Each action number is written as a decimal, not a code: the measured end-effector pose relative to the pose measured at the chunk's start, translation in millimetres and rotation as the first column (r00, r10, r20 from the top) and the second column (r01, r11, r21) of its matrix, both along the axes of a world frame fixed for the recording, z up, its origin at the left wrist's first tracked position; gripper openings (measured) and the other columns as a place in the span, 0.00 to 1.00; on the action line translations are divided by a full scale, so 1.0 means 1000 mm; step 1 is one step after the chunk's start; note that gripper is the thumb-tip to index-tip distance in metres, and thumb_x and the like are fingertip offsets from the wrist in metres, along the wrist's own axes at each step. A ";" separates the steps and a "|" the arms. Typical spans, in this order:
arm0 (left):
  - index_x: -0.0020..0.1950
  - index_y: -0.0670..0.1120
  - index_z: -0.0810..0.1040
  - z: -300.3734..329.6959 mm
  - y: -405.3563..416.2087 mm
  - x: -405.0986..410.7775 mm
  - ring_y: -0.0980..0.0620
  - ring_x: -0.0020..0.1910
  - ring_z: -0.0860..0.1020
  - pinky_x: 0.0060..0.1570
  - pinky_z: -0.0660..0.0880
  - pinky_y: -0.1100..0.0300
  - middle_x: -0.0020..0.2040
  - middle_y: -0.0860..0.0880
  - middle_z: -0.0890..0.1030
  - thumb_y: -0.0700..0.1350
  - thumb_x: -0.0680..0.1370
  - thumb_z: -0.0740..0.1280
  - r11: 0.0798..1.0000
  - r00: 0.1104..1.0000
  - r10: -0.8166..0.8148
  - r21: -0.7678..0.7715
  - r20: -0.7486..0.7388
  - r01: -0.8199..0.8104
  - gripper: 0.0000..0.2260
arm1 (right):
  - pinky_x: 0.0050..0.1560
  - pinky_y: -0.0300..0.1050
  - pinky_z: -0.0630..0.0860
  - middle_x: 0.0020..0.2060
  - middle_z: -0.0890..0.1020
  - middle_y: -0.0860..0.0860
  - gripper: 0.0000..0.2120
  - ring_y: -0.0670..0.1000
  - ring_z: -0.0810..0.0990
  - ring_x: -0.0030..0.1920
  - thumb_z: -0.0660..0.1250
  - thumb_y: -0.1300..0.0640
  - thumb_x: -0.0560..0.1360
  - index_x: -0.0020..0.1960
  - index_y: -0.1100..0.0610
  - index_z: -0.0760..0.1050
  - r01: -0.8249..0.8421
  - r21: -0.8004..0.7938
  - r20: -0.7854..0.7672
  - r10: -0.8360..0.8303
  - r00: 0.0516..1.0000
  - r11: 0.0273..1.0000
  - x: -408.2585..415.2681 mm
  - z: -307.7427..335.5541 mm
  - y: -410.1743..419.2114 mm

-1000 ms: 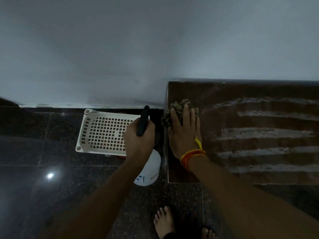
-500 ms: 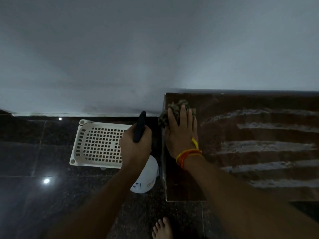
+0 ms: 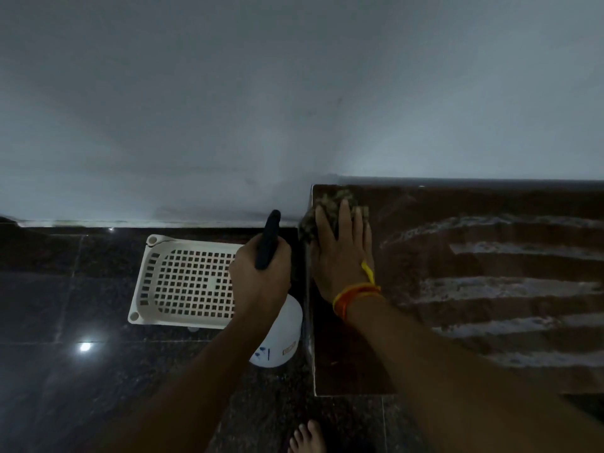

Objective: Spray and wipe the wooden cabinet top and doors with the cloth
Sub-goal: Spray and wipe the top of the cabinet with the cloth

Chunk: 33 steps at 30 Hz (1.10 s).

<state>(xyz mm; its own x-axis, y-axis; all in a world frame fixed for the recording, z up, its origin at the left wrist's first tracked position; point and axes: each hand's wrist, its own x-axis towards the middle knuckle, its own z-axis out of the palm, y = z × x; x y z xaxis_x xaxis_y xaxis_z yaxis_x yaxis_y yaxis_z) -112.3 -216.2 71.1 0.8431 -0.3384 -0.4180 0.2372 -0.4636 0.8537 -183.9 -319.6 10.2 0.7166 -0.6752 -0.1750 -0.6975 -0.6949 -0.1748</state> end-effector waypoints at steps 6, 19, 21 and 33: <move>0.41 0.38 0.78 0.000 -0.008 0.004 0.44 0.29 0.75 0.32 0.76 0.51 0.30 0.41 0.75 0.41 0.78 0.65 1.000 1.000 0.003 -0.003 0.025 -0.003 0.09 | 0.74 0.57 0.42 0.77 0.46 0.58 0.27 0.62 0.43 0.76 0.51 0.49 0.81 0.77 0.49 0.46 0.003 0.026 0.022 -0.003 1.000 1.000 0.021 0.001 -0.020; 0.38 0.45 0.76 0.004 -0.012 0.004 0.49 0.27 0.75 0.30 0.75 0.56 0.30 0.42 0.76 0.44 0.79 0.64 1.000 0.999 0.019 -0.005 0.040 -0.019 0.11 | 0.74 0.57 0.41 0.77 0.46 0.58 0.27 0.61 0.43 0.76 0.51 0.48 0.81 0.77 0.48 0.47 0.007 -0.005 0.024 -0.007 1.000 1.000 0.020 -0.002 -0.026; 0.40 0.40 0.77 0.004 -0.008 0.000 0.53 0.25 0.74 0.27 0.74 0.61 0.29 0.43 0.75 0.42 0.79 0.64 1.000 0.999 0.011 -0.013 0.044 -0.010 0.10 | 0.74 0.57 0.41 0.77 0.46 0.58 0.27 0.61 0.43 0.76 0.51 0.48 0.81 0.77 0.49 0.47 0.008 -0.003 0.047 -0.007 0.999 1.000 0.017 0.000 -0.024; 0.45 0.36 0.78 0.010 -0.006 -0.008 0.45 0.30 0.74 0.34 0.77 0.51 0.38 0.31 0.78 0.40 0.79 0.65 0.998 0.995 -0.028 -0.046 0.096 0.033 0.08 | 0.74 0.57 0.43 0.77 0.48 0.58 0.26 0.62 0.45 0.76 0.51 0.48 0.80 0.77 0.49 0.50 0.018 -0.009 0.060 -0.017 0.998 1.000 0.006 -0.002 -0.040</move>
<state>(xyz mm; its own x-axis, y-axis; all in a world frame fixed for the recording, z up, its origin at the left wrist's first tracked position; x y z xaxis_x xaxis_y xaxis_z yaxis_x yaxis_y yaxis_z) -120.7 -221.9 80.9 0.8671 -0.3821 -0.3195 0.1404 -0.4278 0.8929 -177.9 -359.9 8.6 0.7138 -0.6890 -0.1254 -0.6979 -0.6847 -0.2102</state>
